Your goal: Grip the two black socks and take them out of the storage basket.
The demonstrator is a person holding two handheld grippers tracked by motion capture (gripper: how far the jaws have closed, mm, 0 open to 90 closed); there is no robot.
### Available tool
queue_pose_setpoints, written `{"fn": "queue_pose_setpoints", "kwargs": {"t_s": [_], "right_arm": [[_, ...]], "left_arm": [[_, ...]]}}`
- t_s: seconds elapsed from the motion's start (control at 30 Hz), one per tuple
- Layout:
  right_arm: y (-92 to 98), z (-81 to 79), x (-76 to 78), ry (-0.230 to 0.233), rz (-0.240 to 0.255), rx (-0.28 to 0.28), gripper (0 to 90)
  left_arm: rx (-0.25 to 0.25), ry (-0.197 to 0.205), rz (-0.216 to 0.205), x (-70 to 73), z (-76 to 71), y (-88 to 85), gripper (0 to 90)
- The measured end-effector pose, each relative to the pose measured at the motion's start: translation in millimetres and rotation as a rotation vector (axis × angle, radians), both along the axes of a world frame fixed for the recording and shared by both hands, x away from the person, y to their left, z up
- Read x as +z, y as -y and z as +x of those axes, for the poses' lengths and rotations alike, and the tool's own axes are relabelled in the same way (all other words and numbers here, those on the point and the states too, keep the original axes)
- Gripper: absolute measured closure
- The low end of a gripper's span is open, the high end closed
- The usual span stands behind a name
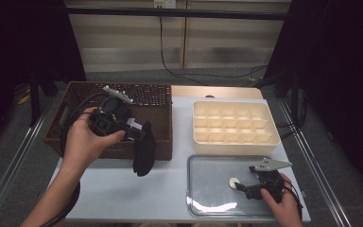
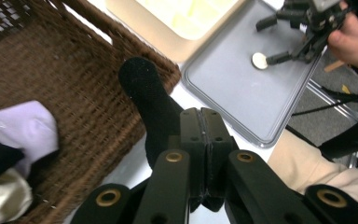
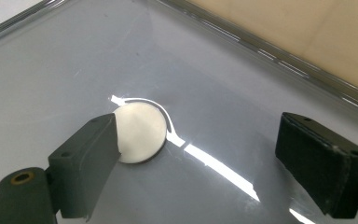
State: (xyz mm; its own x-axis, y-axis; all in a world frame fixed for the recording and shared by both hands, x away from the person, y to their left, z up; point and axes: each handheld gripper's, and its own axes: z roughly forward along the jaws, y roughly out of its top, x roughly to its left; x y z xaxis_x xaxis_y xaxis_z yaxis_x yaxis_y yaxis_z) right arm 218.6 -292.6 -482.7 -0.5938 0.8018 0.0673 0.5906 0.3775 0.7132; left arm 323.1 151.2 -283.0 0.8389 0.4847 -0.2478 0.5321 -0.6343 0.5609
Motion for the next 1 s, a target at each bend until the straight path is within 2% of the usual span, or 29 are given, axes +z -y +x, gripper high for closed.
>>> {"fn": "queue_pose_setpoints", "kwargs": {"t_s": [0.27, 0.33, 0.4, 0.47, 0.63, 0.7, 0.9, 0.97, 1.0], "right_arm": [[0.0, 0.0, 0.1, 0.001, -0.004, -0.002, 12.7], [0.0, 0.0, 0.1, 0.001, -0.003, -0.002, 12.7], [0.0, 0.1, 0.1, 0.001, -0.003, -0.002, 12.7], [0.0, 0.1, 0.1, 0.001, -0.003, -0.002, 12.7], [0.1, 0.1, 0.2, 0.0, -0.004, -0.001, 12.7], [0.1, 0.1, 0.2, 0.0, -0.004, -0.001, 12.7], [0.0, 0.0, 0.1, 0.001, -0.004, -0.002, 12.6], [0.0, 0.1, 0.1, 0.001, -0.004, -0.002, 12.7], [0.0, 0.1, 0.1, 0.001, -0.003, 0.0, 12.7]], "left_arm": [[-0.019, -0.041, 0.029, -24.9, -4.0, 8.5, 88.8], [-0.015, -0.044, 0.024, -29.1, -3.8, 9.0, 87.4], [-0.003, -0.029, 0.042, -30.8, -2.1, 8.8, 78.7], [0.021, -0.033, 0.039, -31.2, 0.4, 7.6, 68.0], [0.044, 0.004, 0.051, -29.5, 8.7, 3.9, 64.7], [0.081, 0.023, 0.066, -30.2, 13.5, 1.8, 62.5], [0.135, 0.028, 0.07, -37.4, 30.7, -7.0, 57.1], [0.149, 0.046, 0.094, -39.4, 37.0, -9.8, 56.1], [0.159, 0.051, 0.091, -40.6, 40.3, -11.6, 54.7]]}}
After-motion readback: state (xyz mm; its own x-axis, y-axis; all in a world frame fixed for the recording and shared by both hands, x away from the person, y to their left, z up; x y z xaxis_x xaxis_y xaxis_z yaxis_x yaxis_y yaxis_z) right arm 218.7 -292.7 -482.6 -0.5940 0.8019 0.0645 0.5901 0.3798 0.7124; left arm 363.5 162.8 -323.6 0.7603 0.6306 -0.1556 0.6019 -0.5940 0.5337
